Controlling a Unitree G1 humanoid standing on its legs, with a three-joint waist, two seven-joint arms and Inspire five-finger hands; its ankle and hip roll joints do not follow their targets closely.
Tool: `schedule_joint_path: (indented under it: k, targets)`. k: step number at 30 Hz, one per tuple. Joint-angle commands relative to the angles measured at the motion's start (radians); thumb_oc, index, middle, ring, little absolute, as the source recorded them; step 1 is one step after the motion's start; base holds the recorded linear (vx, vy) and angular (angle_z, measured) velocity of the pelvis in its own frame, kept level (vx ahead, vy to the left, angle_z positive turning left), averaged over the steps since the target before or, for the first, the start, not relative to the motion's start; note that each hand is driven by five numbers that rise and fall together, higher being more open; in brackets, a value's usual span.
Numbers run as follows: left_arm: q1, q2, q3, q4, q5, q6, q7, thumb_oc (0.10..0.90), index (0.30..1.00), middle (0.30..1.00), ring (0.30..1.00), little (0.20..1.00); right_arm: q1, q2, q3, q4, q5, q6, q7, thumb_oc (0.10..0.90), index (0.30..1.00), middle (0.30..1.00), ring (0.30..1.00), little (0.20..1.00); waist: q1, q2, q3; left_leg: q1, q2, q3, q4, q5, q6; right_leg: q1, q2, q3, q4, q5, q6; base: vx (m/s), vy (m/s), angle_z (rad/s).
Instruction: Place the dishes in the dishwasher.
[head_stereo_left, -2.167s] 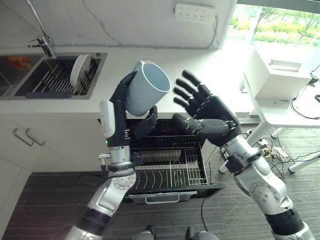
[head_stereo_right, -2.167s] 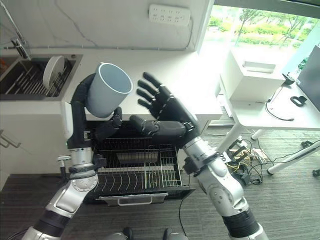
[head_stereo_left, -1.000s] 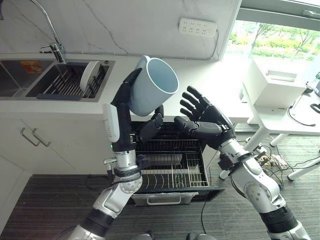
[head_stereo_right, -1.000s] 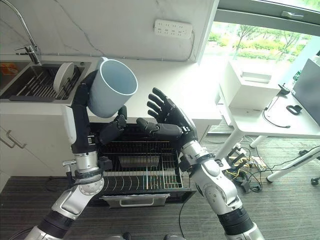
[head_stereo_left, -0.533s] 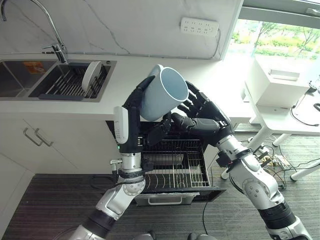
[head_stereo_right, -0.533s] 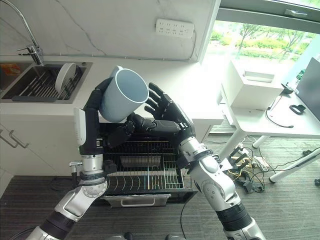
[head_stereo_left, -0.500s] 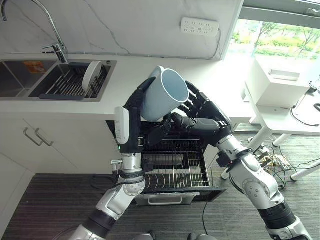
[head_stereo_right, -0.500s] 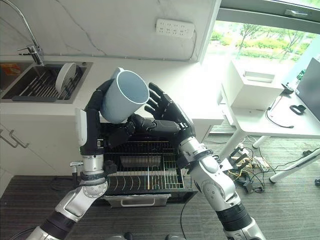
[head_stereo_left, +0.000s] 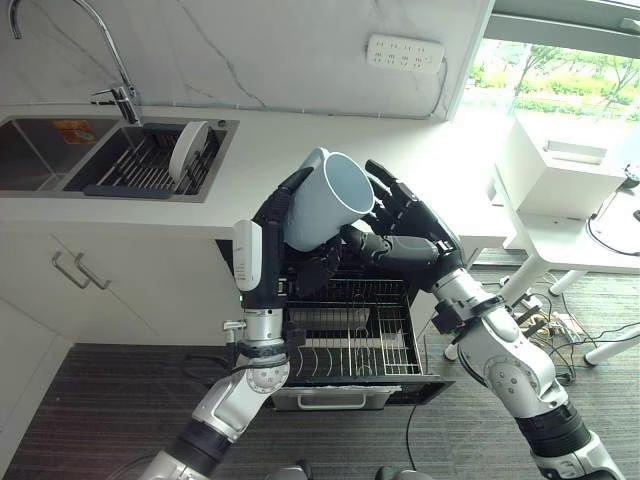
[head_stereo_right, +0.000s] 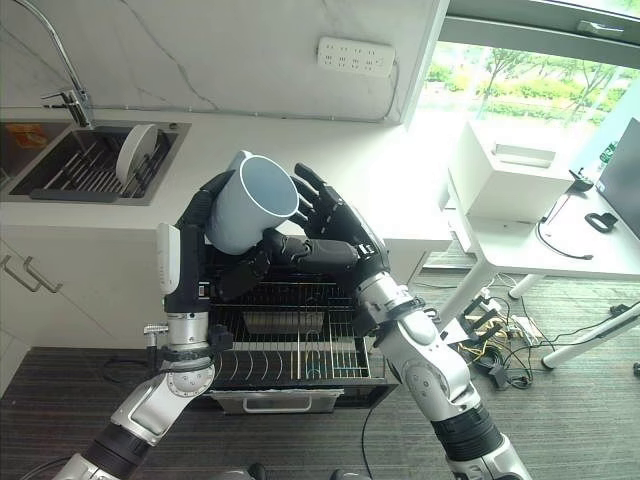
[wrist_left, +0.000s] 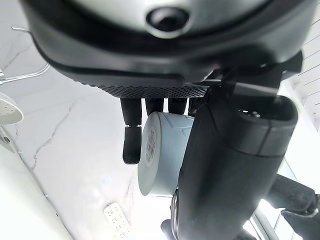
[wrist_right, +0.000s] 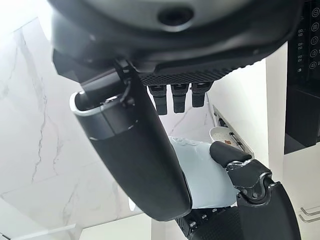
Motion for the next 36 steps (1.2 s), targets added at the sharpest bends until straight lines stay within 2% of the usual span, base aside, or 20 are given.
schedule_joint_path:
  k: [1, 27, 36]
  targets:
    - [-0.083, 0.012, -0.051, -0.044, 0.037, -0.076, 0.002, 0.400, 0.300, 0.300, 0.300, 0.300, -0.143, 0.059, -0.022, -0.123, 0.057, -0.118, 0.033, 0.800, 0.900, 0.900, 0.900, 0.900, 0.006, -0.021, -0.060, 0.065, 0.015, 0.003, 0.026, -0.176, -0.018, 0.005, 0.015, 0.009, 0.035, -0.113, 0.057, 0.00, 0.000, 0.00]
    - [-0.102, 0.010, -0.083, -0.044, 0.041, -0.098, -0.015, 0.400, 0.300, 0.300, 0.300, 0.300, -0.167, 0.070, 0.008, -0.128, 0.054, -0.094, 0.019, 0.800, 0.900, 0.900, 0.900, 0.900, 0.006, -0.022, -0.054, 0.062, 0.013, 0.001, 0.026, -0.174, -0.018, 0.002, 0.014, 0.011, 0.035, -0.111, 0.058, 0.00, 0.000, 0.00]
    - [-0.111, 0.007, -0.080, -0.059, 0.052, -0.127, -0.008, 0.400, 0.300, 0.300, 0.300, 0.300, -0.170, 0.081, 0.019, -0.107, 0.127, -0.071, 0.026, 0.800, 0.900, 0.900, 0.900, 0.900, 0.005, -0.024, -0.056, 0.064, 0.014, 0.003, 0.026, -0.174, -0.017, 0.003, 0.017, 0.013, 0.035, -0.112, 0.056, 0.00, 0.000, 0.00]
